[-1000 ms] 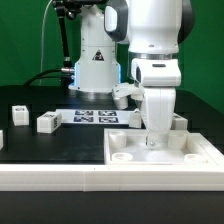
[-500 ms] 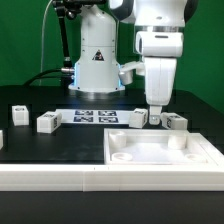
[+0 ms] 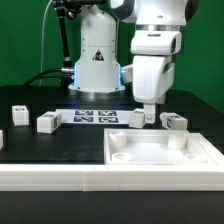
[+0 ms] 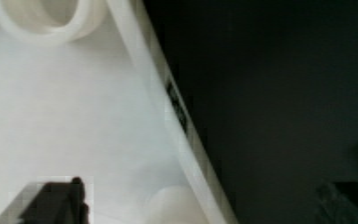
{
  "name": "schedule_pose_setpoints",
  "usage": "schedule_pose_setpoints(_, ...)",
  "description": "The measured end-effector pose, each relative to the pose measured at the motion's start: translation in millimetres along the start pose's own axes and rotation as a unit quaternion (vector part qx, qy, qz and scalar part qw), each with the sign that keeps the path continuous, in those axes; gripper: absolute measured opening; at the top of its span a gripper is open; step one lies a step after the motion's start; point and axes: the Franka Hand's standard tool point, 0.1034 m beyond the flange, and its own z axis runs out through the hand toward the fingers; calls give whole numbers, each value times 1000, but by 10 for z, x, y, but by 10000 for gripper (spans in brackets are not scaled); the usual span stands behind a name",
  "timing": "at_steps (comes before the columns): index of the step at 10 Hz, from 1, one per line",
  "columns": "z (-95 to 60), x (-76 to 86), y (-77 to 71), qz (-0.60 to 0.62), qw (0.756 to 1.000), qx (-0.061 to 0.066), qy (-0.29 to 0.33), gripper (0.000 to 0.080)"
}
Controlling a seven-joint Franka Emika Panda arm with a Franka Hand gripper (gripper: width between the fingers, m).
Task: Assemble one leg
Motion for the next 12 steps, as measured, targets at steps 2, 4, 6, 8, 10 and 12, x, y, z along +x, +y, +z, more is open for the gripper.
schedule_pose_setpoints(2,18,104,-119,111,994,3,5,649)
schedule_pose_setpoints(4,35,259,-236,199,980,7,12,649)
schedule_pose_setpoints(6,65,414,-393,301,953,15,17,649)
schedule_pose_setpoints(8,68,425,-404,357,934,22,18,649)
schedule_pose_setpoints(10,69,437,-417,407,913,25,18,649)
schedule_pose_setpoints(12,81,486,-505,496,868,33,15,649)
